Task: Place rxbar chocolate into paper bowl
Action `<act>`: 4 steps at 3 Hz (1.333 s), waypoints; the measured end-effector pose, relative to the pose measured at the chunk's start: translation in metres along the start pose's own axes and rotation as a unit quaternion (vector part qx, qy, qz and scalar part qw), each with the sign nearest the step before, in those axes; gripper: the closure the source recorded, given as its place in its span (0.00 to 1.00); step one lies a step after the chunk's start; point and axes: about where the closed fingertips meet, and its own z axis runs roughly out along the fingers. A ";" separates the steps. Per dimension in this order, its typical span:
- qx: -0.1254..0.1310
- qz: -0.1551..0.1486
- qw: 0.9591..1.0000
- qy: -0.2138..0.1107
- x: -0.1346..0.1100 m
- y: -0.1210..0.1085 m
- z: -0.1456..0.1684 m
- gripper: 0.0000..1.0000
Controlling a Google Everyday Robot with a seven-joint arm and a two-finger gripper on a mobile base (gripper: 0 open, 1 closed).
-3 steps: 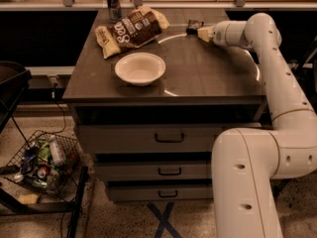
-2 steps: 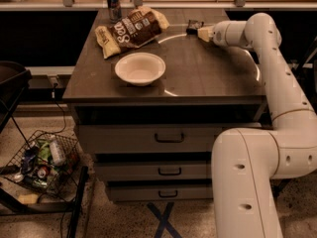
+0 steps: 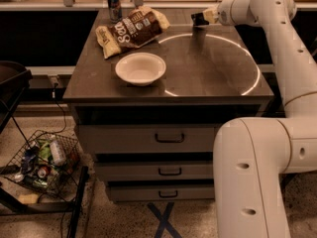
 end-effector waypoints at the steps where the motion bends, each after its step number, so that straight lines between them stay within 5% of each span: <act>1: 0.025 -0.035 0.999 0.014 -0.028 -0.006 -0.031 1.00; 3: 0.097 -0.098 0.990 -0.020 -0.121 -0.001 -0.127 1.00; 4: 0.141 -0.111 0.981 -0.070 -0.173 0.013 -0.195 1.00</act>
Offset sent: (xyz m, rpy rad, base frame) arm -0.1524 0.0153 0.0748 -0.2407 -0.0723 -0.0902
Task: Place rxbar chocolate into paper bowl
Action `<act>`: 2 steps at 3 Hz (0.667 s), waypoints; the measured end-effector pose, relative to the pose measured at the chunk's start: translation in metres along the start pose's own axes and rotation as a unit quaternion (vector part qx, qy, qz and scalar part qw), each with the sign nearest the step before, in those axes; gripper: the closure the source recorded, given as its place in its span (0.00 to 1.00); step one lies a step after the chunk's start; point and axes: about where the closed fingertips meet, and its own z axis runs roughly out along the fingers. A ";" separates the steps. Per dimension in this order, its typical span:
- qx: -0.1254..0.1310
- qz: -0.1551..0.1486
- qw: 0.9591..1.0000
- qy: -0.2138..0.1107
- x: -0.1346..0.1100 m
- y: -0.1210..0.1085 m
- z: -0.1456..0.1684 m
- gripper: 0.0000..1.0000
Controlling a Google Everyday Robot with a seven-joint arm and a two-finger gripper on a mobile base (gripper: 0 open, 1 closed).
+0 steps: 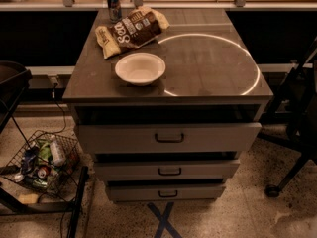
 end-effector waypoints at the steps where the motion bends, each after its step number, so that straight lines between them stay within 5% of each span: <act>1: -0.011 0.006 1.000 -0.011 0.001 0.028 -0.041 1.00; 2: -0.076 0.017 0.997 0.007 0.049 0.081 -0.056 1.00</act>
Offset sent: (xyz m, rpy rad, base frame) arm -0.1260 0.0802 -0.1685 -0.0049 0.2375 0.3353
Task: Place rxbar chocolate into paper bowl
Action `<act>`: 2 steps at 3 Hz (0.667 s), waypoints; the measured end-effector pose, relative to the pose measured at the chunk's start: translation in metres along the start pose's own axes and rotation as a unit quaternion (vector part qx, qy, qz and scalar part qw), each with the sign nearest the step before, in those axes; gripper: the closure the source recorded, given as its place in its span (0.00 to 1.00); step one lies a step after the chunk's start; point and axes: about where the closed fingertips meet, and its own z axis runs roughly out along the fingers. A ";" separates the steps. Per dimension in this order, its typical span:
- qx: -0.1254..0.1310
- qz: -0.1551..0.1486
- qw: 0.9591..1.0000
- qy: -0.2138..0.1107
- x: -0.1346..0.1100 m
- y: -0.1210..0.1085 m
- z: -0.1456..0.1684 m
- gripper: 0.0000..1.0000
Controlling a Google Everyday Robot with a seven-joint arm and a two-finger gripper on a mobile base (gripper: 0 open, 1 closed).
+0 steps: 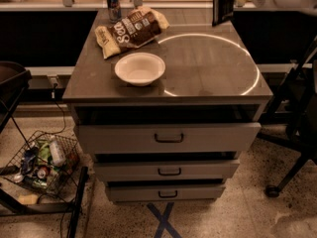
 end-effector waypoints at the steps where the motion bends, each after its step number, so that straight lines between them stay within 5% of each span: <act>1: -0.105 -0.002 0.994 -0.005 0.028 0.064 0.012 1.00; 2: -0.181 -0.032 0.983 -0.023 0.032 0.104 0.016 1.00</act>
Offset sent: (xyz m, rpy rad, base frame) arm -0.0551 0.1063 -0.0962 -0.0892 0.1230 0.5715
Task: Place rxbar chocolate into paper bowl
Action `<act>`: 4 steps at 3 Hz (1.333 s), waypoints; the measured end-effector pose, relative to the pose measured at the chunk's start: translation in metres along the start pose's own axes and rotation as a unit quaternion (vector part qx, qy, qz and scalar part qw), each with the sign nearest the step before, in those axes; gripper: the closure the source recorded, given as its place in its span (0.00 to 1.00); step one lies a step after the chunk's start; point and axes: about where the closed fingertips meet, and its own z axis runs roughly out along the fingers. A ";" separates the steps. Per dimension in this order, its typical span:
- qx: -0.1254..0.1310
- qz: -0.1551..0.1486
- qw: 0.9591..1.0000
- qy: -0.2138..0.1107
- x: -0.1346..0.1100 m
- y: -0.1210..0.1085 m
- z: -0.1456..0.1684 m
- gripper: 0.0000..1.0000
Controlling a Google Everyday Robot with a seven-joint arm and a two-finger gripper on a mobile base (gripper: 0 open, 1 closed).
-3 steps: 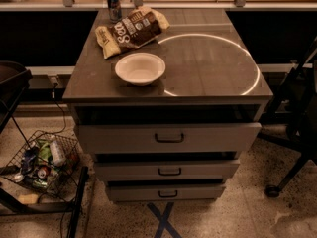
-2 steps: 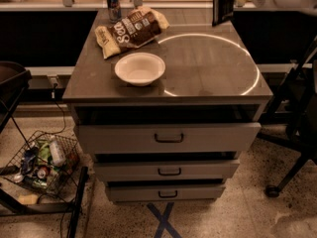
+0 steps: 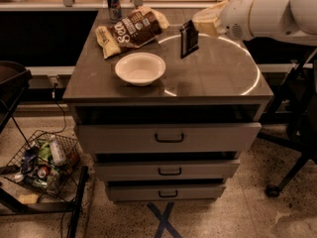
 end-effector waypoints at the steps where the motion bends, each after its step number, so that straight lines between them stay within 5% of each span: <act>1: -0.061 -0.041 0.997 -0.019 -0.009 0.029 0.007 1.00; 4: -0.141 -0.152 0.977 -0.053 -0.057 0.071 0.019 1.00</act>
Offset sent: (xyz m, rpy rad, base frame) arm -0.0505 0.0662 0.0106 -0.1490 -0.1212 0.3533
